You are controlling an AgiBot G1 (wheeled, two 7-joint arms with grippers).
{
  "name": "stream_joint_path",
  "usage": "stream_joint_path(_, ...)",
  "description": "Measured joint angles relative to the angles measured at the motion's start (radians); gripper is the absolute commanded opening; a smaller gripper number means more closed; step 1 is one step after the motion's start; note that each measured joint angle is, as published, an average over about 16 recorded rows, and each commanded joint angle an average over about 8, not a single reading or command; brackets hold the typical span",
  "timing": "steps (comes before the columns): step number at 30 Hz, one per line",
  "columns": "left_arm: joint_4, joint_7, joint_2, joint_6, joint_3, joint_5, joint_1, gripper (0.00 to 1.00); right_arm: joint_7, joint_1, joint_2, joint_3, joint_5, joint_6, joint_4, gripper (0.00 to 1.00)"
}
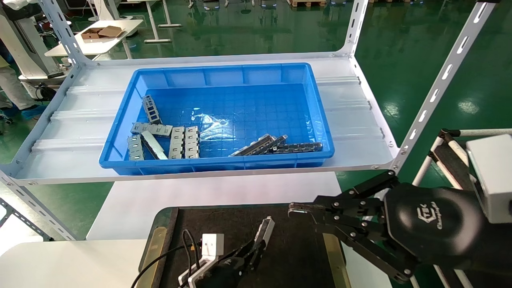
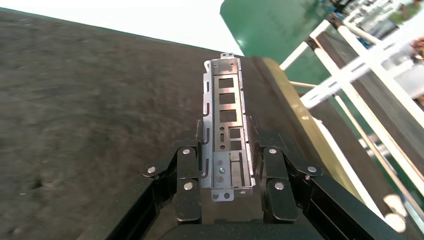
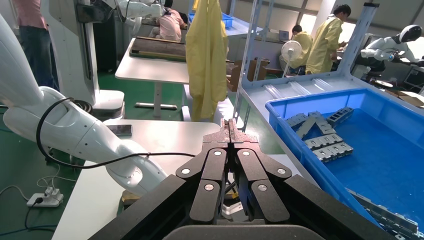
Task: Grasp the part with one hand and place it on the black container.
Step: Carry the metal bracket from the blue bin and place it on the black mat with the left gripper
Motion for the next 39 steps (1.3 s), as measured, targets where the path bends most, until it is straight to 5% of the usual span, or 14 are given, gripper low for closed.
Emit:
stream_joint_path(32,-0.017,-0.042,0.019,-0.359,0.294,-0.253,-0.092,0.00,0.000,0.000,0.000,-0.001,0.000,0.000,0.000,0.00)
stream_joint_path(35,-0.019,-0.052,0.019,-0.378,0.315,-0.261,-0.097,0.10,0.000,0.000,0.000,-0.001,0.000,0.000,0.000,0.22)
stream_joint_path(39,-0.021,-0.066,0.018,-0.400,0.339,-0.267,-0.102,0.60,0.000,0.000,0.000,-0.001,0.000,0.000,0.000,0.72)
